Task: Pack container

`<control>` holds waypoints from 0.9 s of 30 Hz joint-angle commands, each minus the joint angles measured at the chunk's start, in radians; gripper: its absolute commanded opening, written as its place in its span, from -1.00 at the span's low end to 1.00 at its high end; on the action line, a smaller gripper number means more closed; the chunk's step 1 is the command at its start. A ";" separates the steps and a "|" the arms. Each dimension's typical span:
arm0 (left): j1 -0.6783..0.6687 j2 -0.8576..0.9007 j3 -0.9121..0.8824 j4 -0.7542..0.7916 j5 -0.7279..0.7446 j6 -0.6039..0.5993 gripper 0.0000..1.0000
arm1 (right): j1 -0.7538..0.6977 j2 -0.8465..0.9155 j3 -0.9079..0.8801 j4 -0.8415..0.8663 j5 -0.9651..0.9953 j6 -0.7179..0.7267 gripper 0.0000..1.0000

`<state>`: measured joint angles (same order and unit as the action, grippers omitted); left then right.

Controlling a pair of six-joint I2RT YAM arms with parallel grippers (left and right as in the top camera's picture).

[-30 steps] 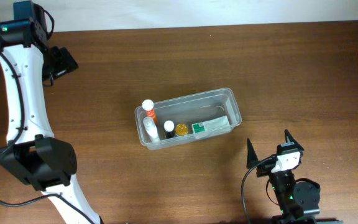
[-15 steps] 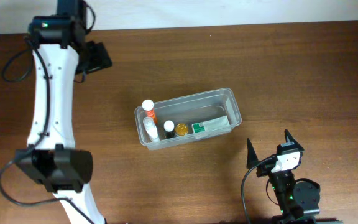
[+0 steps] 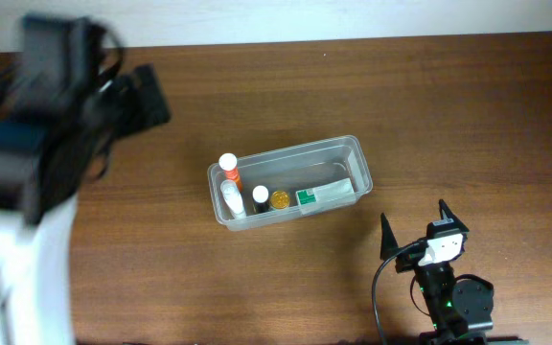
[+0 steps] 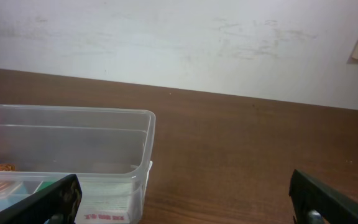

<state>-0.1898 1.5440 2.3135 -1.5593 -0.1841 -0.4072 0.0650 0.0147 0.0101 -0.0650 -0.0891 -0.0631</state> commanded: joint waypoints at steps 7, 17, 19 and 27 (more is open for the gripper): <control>0.000 -0.470 -0.124 -0.079 0.016 0.005 0.99 | -0.008 -0.010 -0.005 -0.008 0.019 -0.004 0.97; 0.000 -0.930 -0.592 -0.072 0.038 -0.010 0.99 | -0.008 -0.010 -0.005 -0.008 0.019 -0.004 0.97; 0.003 -1.028 -0.742 -0.047 0.038 -0.026 0.99 | -0.008 -0.010 -0.005 -0.008 0.019 -0.004 0.97; 0.005 -1.268 -1.264 0.342 0.039 -0.026 0.99 | -0.008 -0.010 -0.005 -0.007 0.019 -0.004 0.96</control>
<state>-0.1886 0.3401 1.2140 -1.3159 -0.1535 -0.4236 0.0647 0.0139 0.0101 -0.0666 -0.0780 -0.0635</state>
